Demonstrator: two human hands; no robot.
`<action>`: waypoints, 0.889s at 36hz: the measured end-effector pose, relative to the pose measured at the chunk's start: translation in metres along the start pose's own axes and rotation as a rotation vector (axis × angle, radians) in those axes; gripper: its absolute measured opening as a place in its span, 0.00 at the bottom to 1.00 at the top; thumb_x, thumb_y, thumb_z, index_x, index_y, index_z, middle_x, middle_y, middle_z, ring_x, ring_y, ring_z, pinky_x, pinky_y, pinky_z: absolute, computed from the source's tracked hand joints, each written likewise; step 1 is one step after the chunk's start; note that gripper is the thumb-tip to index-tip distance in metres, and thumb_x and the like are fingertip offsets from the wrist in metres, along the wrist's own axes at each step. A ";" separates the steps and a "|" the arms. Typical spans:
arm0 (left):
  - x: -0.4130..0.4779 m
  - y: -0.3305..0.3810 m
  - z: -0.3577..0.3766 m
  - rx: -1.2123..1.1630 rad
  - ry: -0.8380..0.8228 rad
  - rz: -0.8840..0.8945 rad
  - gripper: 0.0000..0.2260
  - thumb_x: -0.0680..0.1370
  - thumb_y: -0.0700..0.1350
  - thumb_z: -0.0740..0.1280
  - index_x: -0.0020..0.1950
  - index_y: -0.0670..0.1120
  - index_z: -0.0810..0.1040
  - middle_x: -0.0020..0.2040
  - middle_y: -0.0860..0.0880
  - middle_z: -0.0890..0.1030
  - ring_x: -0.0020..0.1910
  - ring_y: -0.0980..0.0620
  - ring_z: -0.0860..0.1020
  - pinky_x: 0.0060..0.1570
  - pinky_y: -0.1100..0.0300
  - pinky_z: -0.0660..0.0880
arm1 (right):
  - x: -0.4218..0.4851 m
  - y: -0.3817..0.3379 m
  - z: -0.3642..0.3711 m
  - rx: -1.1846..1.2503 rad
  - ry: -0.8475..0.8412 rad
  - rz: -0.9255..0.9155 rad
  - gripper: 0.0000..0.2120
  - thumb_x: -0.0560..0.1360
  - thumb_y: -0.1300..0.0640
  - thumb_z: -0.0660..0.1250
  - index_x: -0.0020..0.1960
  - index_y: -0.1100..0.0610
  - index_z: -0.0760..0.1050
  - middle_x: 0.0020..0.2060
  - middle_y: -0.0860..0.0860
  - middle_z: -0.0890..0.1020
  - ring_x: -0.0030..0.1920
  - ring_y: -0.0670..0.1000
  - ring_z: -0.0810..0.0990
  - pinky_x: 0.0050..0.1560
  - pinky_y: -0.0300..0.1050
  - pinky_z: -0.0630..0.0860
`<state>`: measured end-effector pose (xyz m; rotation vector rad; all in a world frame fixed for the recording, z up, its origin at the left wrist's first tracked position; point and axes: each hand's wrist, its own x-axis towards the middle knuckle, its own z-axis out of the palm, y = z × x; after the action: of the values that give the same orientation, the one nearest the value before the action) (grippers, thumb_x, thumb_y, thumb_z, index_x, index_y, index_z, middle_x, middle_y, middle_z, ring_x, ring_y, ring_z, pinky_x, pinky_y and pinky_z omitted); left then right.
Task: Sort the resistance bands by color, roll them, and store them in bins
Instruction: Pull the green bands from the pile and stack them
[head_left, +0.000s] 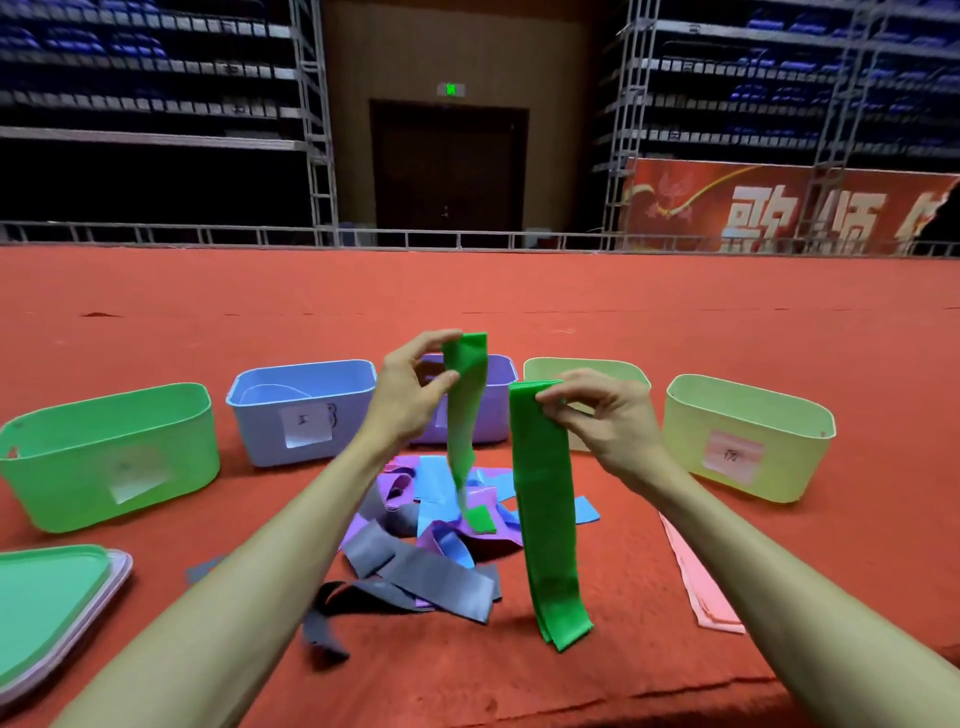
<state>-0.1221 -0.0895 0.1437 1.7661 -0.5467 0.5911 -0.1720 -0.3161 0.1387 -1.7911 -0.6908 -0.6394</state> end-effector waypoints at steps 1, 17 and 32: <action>-0.007 0.000 0.004 0.004 -0.015 -0.006 0.21 0.73 0.28 0.67 0.62 0.47 0.77 0.54 0.52 0.81 0.45 0.63 0.79 0.49 0.71 0.74 | 0.000 -0.002 0.001 0.008 -0.009 -0.007 0.11 0.70 0.73 0.70 0.46 0.60 0.82 0.40 0.49 0.81 0.40 0.39 0.79 0.44 0.32 0.75; -0.061 0.025 0.034 -0.228 -0.135 -0.032 0.23 0.75 0.28 0.66 0.60 0.55 0.75 0.54 0.56 0.81 0.48 0.56 0.82 0.51 0.62 0.78 | -0.012 -0.004 0.017 0.120 0.069 0.026 0.15 0.70 0.73 0.71 0.44 0.53 0.83 0.41 0.49 0.86 0.45 0.50 0.84 0.48 0.44 0.80; -0.062 0.032 0.037 -0.462 -0.131 -0.193 0.15 0.76 0.32 0.68 0.56 0.50 0.80 0.56 0.47 0.83 0.60 0.44 0.79 0.60 0.45 0.76 | -0.018 -0.009 0.020 0.110 0.113 -0.034 0.21 0.68 0.71 0.69 0.43 0.44 0.84 0.41 0.45 0.85 0.45 0.49 0.84 0.46 0.39 0.79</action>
<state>-0.1852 -0.1291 0.1190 1.4006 -0.5444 0.1921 -0.1886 -0.2977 0.1259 -1.6325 -0.6681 -0.7066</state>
